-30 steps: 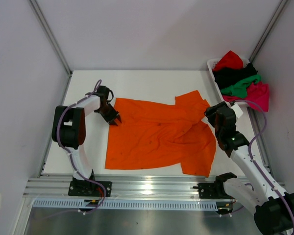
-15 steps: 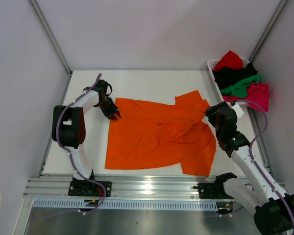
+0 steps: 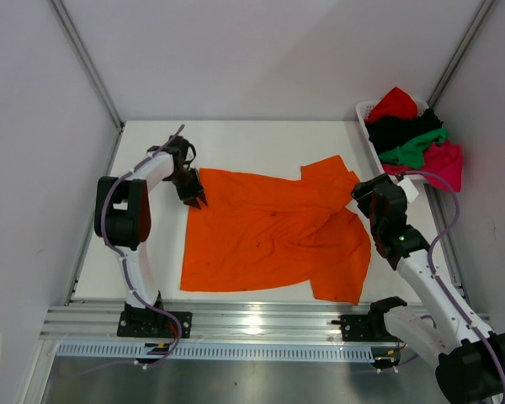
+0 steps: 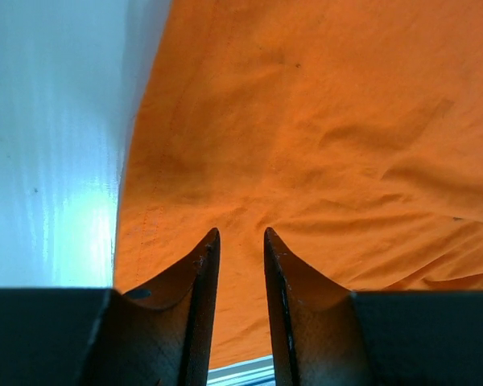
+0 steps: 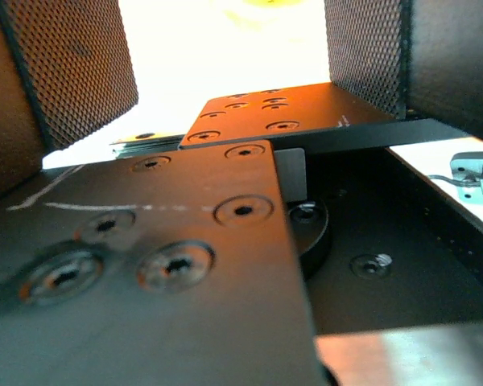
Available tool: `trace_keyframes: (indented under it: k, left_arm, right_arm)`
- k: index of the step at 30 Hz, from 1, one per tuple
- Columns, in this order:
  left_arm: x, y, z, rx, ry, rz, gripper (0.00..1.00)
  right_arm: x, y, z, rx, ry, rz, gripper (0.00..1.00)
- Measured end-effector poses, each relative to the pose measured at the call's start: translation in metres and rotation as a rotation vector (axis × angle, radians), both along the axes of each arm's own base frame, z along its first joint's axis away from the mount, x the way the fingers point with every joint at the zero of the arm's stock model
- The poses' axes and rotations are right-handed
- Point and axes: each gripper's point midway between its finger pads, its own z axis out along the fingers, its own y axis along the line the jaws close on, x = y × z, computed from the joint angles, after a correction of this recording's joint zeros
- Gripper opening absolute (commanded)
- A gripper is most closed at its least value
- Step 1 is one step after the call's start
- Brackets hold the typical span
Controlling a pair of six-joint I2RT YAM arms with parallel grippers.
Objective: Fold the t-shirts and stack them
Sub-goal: Fold the tshirt
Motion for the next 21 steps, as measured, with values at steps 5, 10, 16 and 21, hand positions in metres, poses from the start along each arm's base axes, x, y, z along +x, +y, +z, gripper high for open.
trace_keyframes:
  k: [5, 10, 16, 21]
  left_arm:
    - [-0.005, -0.014, -0.003, -0.004, 0.009, -0.056, 0.32]
    - [-0.009, -0.031, -0.006, -0.028, 0.019, -0.096, 0.32]
    - [-0.01, -0.055, -0.009, -0.041, 0.023, -0.164, 0.28]
    - [-0.016, -0.066, -0.018, -0.044, 0.046, -0.19, 0.27]
  right_arm:
    - [0.002, 0.001, -0.003, 0.002, 0.009, 0.002, 0.61]
    - [0.002, 0.002, -0.005, 0.003, 0.014, 0.006, 0.62]
    - [0.002, 0.003, -0.005, 0.013, 0.012, 0.007, 0.61]
    - [0.002, 0.003, -0.004, 0.015, 0.01, 0.007, 0.61]
